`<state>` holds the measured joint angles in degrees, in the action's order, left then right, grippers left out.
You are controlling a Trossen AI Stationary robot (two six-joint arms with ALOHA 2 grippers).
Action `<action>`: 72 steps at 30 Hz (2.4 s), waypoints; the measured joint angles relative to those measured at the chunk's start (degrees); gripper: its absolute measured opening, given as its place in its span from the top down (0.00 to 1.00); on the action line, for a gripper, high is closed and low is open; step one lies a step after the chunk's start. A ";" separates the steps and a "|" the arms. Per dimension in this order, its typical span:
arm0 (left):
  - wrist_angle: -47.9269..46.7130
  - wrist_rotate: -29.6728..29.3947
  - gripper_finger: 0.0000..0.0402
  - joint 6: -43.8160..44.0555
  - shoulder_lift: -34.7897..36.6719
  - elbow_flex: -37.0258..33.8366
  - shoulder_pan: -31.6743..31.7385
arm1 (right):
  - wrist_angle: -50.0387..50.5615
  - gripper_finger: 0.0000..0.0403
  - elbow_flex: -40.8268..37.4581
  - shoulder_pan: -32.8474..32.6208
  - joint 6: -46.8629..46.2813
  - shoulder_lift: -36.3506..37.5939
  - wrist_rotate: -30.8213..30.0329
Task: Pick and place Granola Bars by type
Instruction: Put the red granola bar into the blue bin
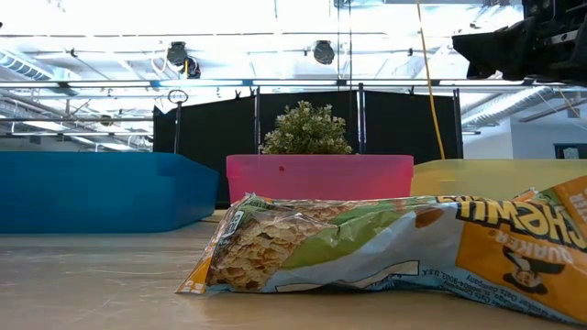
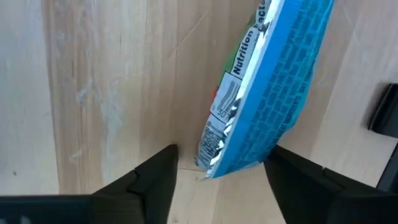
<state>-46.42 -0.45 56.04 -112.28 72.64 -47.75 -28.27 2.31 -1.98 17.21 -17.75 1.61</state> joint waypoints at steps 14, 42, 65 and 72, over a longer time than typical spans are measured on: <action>2.45 2.24 0.32 -1.11 1.57 -0.06 1.14 | 0.26 1.00 0.00 0.00 0.20 0.02 0.00; 7.14 -1.35 0.53 -3.64 1.90 -2.68 1.94 | 0.26 1.00 0.00 0.00 1.51 -0.01 0.00; 0.52 -17.60 0.81 -13.47 24.42 -2.77 2.90 | 0.26 1.00 0.02 0.00 1.94 0.00 0.00; -1.45 -35.64 0.81 -24.09 36.06 -2.77 2.33 | 0.25 1.00 0.02 0.02 0.32 -0.01 0.00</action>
<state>-47.87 -36.09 31.95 -76.22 69.87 -45.41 -28.02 2.33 -1.96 17.53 -17.76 1.61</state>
